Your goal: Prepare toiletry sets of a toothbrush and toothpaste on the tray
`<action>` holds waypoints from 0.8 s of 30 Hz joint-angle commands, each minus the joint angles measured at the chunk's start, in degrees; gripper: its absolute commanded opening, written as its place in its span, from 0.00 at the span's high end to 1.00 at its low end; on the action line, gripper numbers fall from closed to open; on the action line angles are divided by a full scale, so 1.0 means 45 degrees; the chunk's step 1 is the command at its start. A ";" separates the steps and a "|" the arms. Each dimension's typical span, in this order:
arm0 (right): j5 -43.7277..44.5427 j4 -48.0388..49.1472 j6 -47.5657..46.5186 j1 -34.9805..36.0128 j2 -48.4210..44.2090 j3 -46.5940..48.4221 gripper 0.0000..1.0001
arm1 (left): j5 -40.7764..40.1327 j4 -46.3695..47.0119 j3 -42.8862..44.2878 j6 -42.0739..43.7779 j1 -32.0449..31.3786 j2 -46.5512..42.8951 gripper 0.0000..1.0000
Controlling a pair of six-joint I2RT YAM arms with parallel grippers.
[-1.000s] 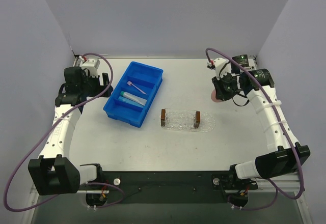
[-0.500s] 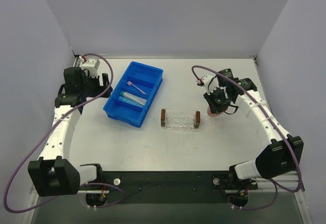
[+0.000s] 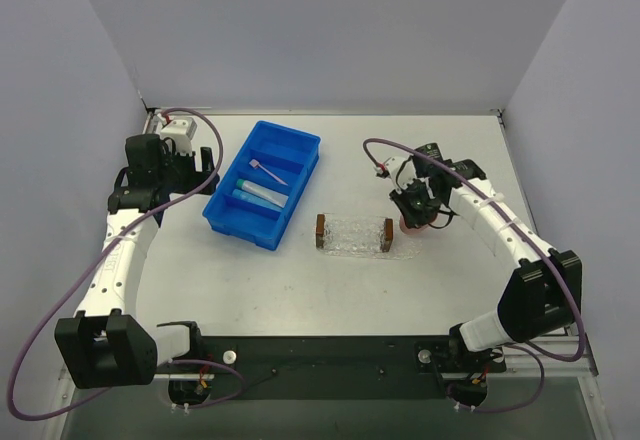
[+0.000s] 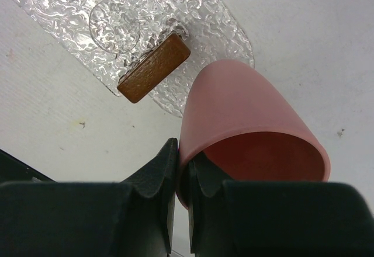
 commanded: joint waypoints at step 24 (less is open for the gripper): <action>0.0014 0.0229 0.0036 0.0425 0.0593 -0.0894 1.00 | -0.0069 0.0313 -0.0280 0.0108 0.0079 -0.0521 0.13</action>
